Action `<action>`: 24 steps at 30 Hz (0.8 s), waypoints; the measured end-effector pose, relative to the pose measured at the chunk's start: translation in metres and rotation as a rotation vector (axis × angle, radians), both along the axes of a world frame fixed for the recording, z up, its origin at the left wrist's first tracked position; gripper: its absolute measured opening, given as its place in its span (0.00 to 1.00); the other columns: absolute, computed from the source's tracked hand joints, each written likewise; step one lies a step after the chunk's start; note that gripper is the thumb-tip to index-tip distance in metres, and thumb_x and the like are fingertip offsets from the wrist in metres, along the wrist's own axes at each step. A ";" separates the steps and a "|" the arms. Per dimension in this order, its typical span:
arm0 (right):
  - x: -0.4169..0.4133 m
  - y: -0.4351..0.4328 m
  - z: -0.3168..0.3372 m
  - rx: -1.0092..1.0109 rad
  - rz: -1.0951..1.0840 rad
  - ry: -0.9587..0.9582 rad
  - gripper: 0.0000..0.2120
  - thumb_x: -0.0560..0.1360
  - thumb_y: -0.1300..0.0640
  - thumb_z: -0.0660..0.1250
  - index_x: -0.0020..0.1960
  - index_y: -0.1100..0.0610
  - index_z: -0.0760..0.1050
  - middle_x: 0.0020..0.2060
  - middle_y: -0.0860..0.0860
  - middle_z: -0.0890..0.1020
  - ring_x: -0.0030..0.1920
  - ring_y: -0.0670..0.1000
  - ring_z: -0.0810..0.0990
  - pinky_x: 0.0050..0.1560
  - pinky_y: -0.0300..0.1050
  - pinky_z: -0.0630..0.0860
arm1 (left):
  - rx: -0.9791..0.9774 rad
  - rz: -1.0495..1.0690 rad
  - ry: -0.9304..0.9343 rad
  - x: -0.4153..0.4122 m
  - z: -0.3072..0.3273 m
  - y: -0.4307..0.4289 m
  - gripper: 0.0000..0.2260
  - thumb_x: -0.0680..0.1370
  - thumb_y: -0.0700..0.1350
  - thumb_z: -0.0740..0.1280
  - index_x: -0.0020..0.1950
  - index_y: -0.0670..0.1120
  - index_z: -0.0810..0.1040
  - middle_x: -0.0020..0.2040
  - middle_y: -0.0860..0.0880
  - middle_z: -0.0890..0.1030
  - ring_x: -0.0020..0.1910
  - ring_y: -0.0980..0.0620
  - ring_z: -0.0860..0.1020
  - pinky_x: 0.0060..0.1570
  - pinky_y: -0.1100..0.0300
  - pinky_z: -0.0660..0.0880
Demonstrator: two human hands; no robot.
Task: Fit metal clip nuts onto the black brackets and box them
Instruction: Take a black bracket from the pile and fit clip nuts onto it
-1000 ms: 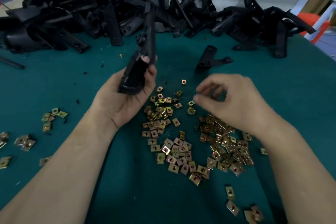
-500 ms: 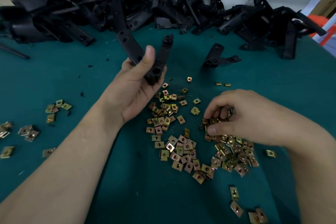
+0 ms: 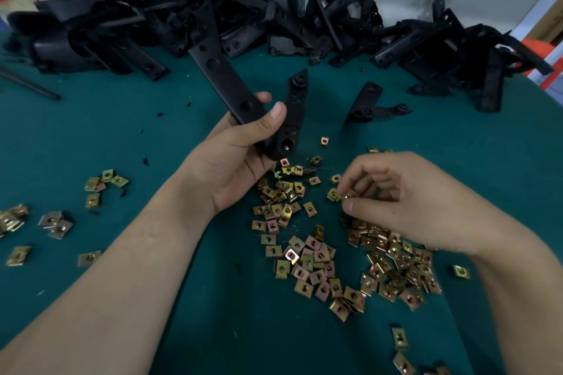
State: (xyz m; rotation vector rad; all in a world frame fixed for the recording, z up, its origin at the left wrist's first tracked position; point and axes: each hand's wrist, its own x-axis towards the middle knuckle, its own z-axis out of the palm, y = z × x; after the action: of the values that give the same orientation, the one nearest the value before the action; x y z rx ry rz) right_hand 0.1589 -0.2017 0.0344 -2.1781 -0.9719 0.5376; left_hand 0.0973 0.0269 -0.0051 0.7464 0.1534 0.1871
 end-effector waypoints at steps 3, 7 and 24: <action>0.000 0.005 -0.002 0.197 -0.104 0.042 0.06 0.69 0.53 0.76 0.46 0.49 0.84 0.41 0.47 0.87 0.43 0.45 0.86 0.50 0.39 0.82 | 0.024 -0.019 -0.009 0.000 -0.001 -0.001 0.14 0.70 0.39 0.73 0.53 0.49 0.77 0.49 0.49 0.86 0.49 0.53 0.86 0.41 0.61 0.81; -0.005 0.016 -0.006 0.454 -0.216 0.222 0.08 0.66 0.56 0.75 0.45 0.52 0.86 0.42 0.52 0.88 0.44 0.48 0.86 0.48 0.36 0.81 | 0.041 -0.081 -0.041 -0.001 -0.003 -0.002 0.12 0.70 0.38 0.72 0.50 0.49 0.77 0.50 0.49 0.86 0.51 0.52 0.85 0.44 0.59 0.82; -0.025 0.040 -0.008 0.699 -0.349 0.684 0.19 0.64 0.60 0.76 0.55 0.57 0.81 0.47 0.55 0.87 0.47 0.49 0.86 0.47 0.37 0.80 | 0.112 -0.202 -0.111 -0.001 -0.006 -0.003 0.12 0.73 0.39 0.71 0.52 0.50 0.74 0.55 0.48 0.85 0.55 0.48 0.84 0.48 0.56 0.83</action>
State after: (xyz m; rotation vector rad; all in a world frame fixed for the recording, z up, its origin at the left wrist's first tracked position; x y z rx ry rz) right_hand 0.1338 -0.1615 0.0268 -1.3372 -0.3134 0.5970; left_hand 0.0963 0.0234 -0.0107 0.8556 -0.0393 0.0445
